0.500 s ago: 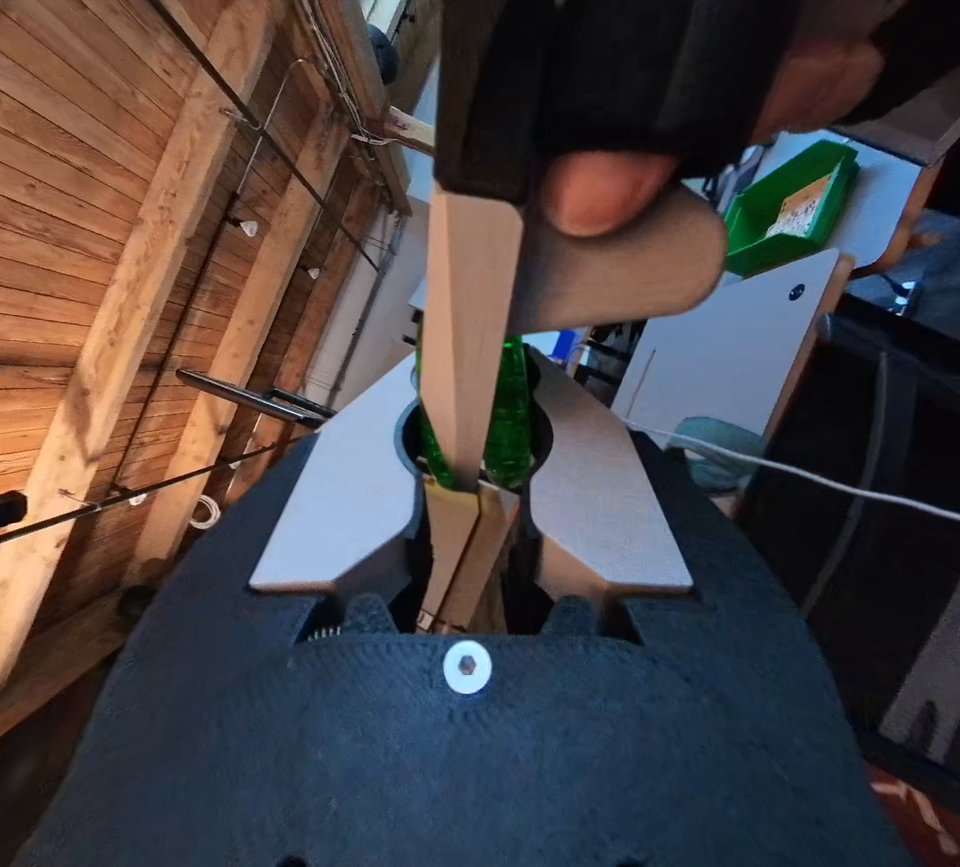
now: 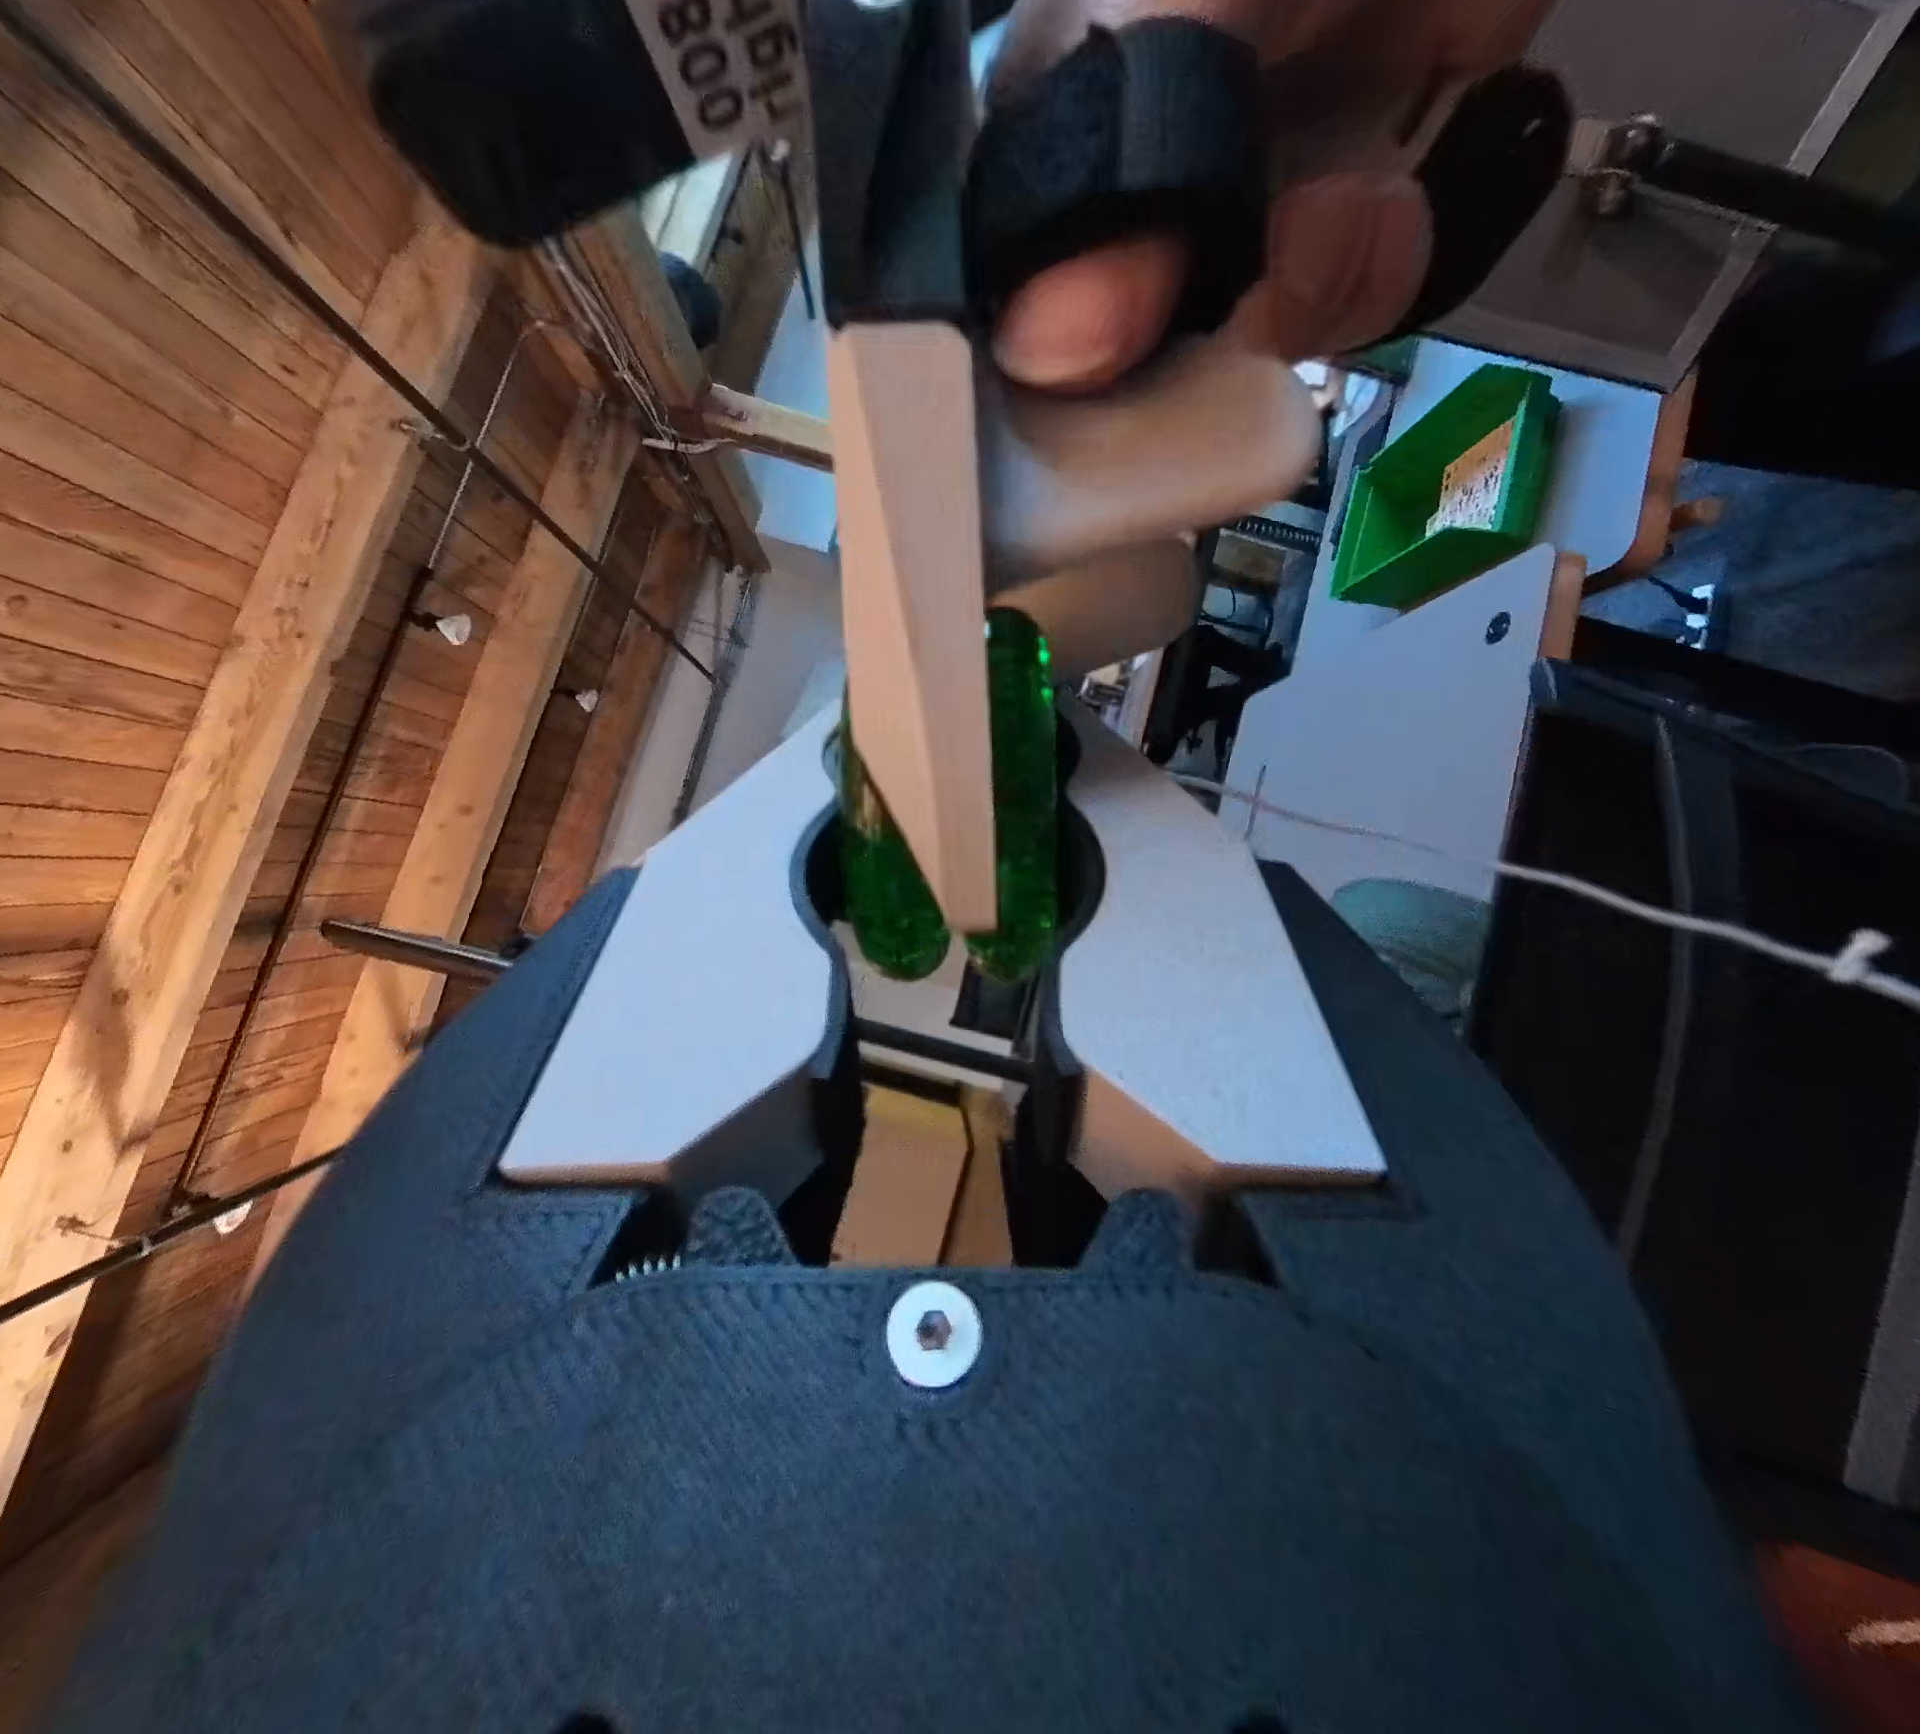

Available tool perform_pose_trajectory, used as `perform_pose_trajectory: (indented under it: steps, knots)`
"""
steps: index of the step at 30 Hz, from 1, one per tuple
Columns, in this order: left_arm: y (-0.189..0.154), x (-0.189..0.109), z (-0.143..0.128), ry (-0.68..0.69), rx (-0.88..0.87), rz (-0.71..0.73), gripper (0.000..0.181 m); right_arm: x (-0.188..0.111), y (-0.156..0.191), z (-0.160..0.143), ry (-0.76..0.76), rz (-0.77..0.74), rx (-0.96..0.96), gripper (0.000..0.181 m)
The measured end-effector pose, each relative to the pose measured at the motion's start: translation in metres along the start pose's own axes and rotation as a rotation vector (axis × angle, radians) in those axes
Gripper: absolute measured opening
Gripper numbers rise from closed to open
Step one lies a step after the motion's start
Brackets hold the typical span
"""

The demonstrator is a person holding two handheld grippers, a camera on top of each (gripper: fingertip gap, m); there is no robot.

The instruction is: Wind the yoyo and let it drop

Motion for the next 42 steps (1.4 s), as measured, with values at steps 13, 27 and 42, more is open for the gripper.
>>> perform_pose_trajectory:
  steps: [13,27,42]
  knots:
    - [0.012,-0.016,0.025,-0.194,-0.003,0.056,0.03,-0.016,0.016,0.013,-0.045,0.352,-0.085,0.081]
    - [0.02,-0.01,0.005,-0.06,-0.116,0.038,0.029,-0.012,0.024,0.016,-0.131,-0.097,-0.207,0.07]
    - [0.012,-0.01,0.0,-0.041,-0.218,-0.042,0.031,-0.003,0.021,0.005,-0.042,-0.194,0.021,0.064]
Point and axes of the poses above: each gripper's, where its closed fingertips meet, x out along the fingers, z out of its top, y = z × x across the jaws, the point moved 7 cm from there along -x, back along the fingers, and after that the axes turned 1 degree about -y, right-handed, at the moved point
